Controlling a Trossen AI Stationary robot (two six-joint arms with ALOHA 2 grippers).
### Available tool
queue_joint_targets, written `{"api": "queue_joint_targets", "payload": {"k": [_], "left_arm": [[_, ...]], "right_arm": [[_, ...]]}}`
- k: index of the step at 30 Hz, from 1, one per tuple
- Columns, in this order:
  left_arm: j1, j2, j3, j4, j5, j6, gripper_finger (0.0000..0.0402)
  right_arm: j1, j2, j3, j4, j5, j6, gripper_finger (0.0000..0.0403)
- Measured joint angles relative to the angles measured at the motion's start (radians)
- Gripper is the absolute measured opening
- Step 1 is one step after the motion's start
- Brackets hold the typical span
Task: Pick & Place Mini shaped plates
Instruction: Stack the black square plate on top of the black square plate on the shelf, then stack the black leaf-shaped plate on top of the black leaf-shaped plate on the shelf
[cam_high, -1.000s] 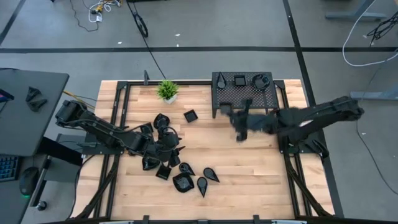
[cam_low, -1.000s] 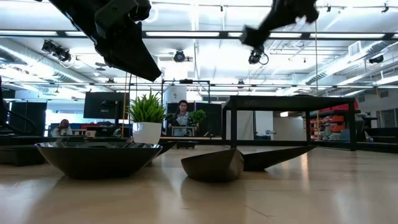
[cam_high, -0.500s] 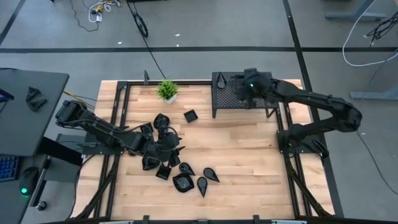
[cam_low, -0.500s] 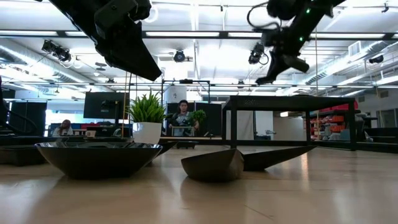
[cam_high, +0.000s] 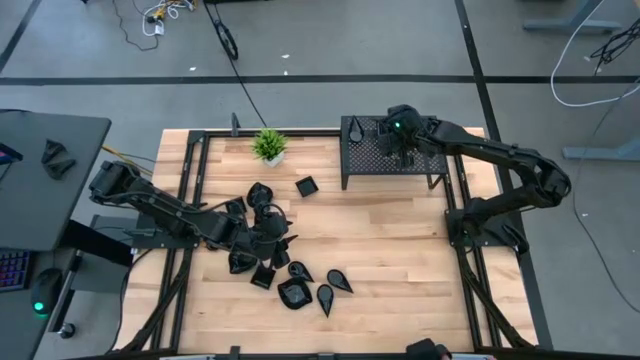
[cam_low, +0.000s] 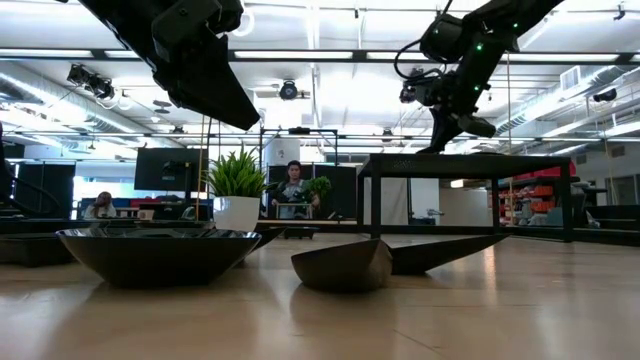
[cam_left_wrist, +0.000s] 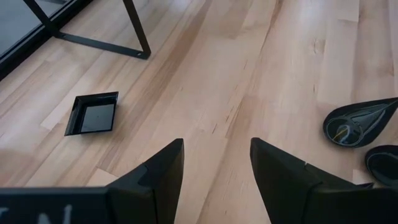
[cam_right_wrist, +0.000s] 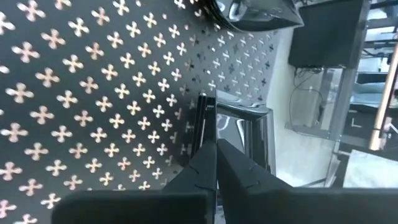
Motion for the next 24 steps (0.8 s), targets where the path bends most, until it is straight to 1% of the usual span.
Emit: {"api": "queue_joint_targets", "payload": {"k": [8, 15, 18, 21, 24], "left_arm": [[0.000, 0.000, 0.000, 0.000, 0.000, -0.001, 0.0193], [0.000, 0.000, 0.000, 0.000, 0.000, -0.001, 0.0193], [0.000, 0.000, 0.000, 0.000, 0.000, -0.001, 0.0193], [0.000, 0.000, 0.000, 0.000, 0.000, -0.001, 0.0193], [0.000, 0.000, 0.000, 0.000, 0.000, -0.001, 0.0193]], "right_arm": [[0.000, 0.000, 0.000, 0.002, 0.000, -0.002, 0.0040], [0.000, -0.006, 0.000, 0.010, 0.002, 0.009, 0.0093], [0.008, -0.021, 0.000, 0.005, 0.024, 0.009, 0.0112], [0.017, -0.045, 0.000, -0.010, 0.042, 0.022, 0.0119], [0.018, -0.067, 0.000, -0.016, 0.046, 0.098, 0.0116]]}}
